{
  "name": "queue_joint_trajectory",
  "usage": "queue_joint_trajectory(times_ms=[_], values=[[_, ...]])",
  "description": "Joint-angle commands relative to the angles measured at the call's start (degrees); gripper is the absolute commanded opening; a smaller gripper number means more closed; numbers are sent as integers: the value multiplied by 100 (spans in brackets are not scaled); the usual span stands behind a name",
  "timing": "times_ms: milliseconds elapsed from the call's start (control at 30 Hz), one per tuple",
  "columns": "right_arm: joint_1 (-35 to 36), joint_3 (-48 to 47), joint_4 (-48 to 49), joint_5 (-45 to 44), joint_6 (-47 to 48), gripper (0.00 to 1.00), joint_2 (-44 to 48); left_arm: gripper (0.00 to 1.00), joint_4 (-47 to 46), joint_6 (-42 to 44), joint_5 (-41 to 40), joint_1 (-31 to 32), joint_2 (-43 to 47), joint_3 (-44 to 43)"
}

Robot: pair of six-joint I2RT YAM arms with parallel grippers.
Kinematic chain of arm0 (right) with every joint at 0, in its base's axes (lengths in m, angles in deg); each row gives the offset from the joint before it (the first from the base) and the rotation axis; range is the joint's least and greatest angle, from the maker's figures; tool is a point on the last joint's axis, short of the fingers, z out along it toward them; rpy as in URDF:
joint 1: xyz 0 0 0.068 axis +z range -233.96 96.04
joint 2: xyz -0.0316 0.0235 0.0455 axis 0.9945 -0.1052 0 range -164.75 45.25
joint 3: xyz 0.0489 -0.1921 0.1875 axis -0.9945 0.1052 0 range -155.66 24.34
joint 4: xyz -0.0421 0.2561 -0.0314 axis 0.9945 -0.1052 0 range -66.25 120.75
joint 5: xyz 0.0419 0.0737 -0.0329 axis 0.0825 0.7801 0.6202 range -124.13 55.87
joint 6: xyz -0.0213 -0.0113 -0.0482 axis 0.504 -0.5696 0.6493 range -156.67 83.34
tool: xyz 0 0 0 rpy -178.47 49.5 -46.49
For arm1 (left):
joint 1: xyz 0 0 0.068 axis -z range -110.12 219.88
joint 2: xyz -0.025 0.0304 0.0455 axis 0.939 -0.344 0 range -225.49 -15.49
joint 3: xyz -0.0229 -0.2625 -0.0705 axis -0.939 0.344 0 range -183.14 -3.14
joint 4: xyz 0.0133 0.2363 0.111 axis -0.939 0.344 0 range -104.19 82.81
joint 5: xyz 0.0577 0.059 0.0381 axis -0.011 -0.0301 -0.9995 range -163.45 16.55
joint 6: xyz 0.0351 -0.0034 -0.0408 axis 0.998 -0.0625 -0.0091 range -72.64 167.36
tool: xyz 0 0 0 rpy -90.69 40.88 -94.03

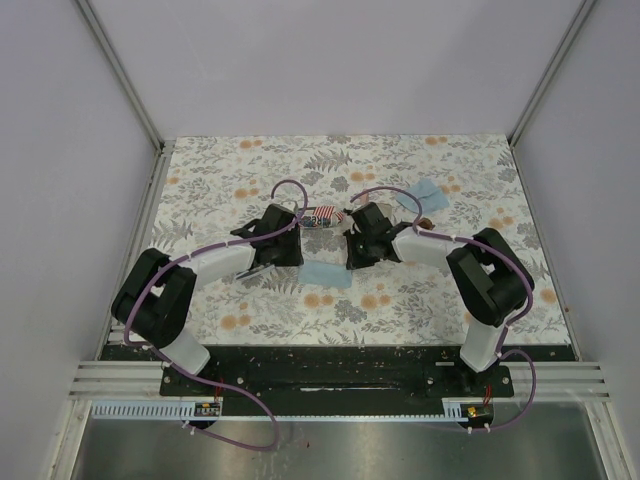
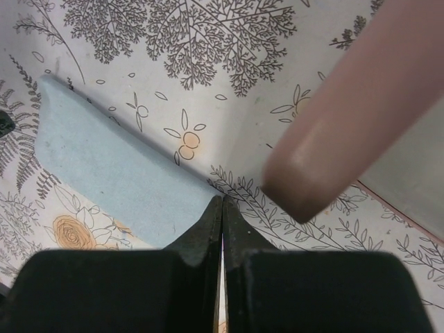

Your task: Organize the sunglasses

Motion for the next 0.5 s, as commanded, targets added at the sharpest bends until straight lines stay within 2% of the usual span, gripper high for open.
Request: queue_joint_trajectory(times_ms=[0,467], values=[[58,-146,-516,-471,39,0,89,29,-497,310,105,-31,-38,-54],[58,-243,-587,-173,-66,0,1,32,-383,829,263,-31,-873,-590]])
